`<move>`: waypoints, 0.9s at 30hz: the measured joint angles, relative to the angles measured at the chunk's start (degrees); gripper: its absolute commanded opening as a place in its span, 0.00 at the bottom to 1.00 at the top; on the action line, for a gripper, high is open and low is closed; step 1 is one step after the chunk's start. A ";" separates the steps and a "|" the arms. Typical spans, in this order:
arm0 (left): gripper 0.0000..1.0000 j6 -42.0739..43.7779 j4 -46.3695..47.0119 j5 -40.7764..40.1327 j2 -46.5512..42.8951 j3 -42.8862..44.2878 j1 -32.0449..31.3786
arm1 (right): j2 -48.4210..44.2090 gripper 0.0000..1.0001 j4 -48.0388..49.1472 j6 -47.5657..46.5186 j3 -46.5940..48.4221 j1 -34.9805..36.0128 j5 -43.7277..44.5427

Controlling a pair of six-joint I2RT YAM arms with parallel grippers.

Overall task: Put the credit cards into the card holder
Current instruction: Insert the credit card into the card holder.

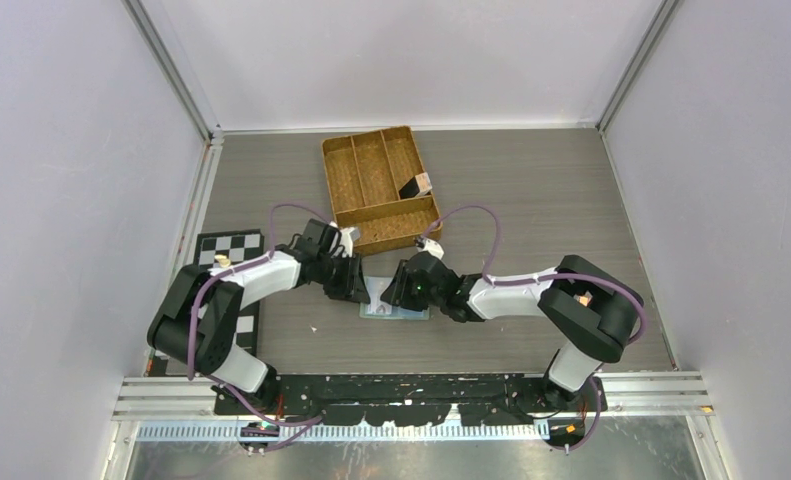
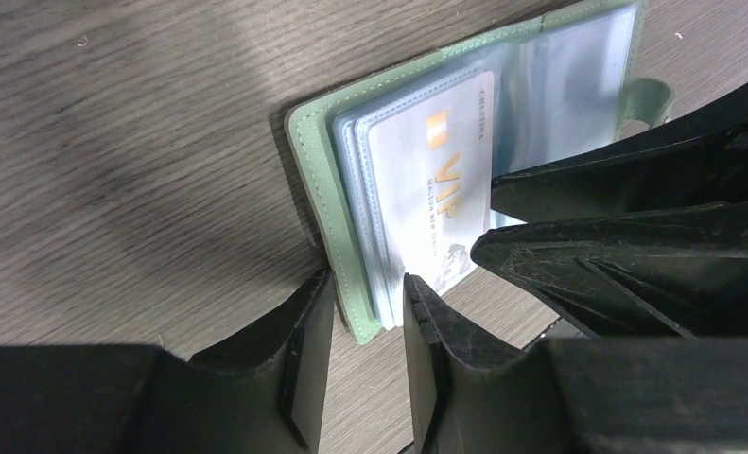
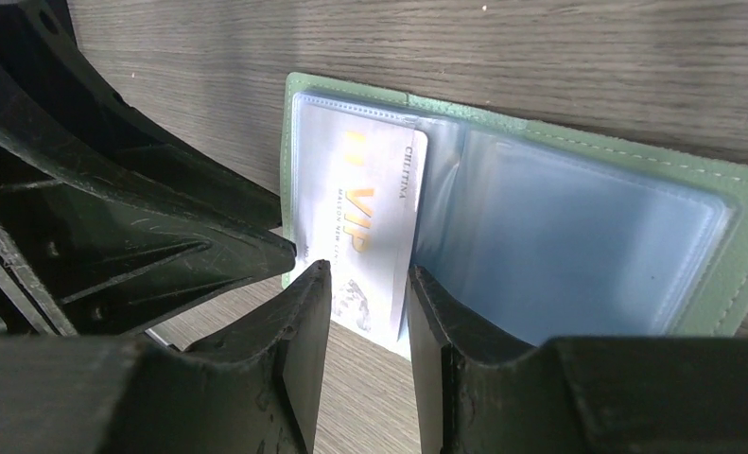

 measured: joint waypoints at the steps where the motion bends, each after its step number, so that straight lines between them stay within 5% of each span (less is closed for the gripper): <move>1: 0.34 -0.11 0.20 0.04 0.00 -0.20 0.00 | 0.00 0.40 -0.31 -0.11 0.15 0.07 0.11; 5: 0.40 -0.22 0.28 0.15 0.00 -0.44 0.00 | -0.02 0.44 -1.79 -0.81 0.85 0.42 0.81; 14: 0.61 -1.77 0.20 -0.83 -5.77 -0.39 -0.07 | -8.94 0.72 -13.57 -5.99 2.03 0.50 5.68; 20: 0.59 -2.25 0.20 -1.09 -6.95 0.50 -0.07 | -18.27 0.69 -18.62 -8.68 1.40 -4.37 3.23; 27: 0.57 -3.21 0.26 -1.03 -3.63 0.79 -0.07 | -18.60 0.53 -19.85 -9.79 -1.53 -10.47 -6.56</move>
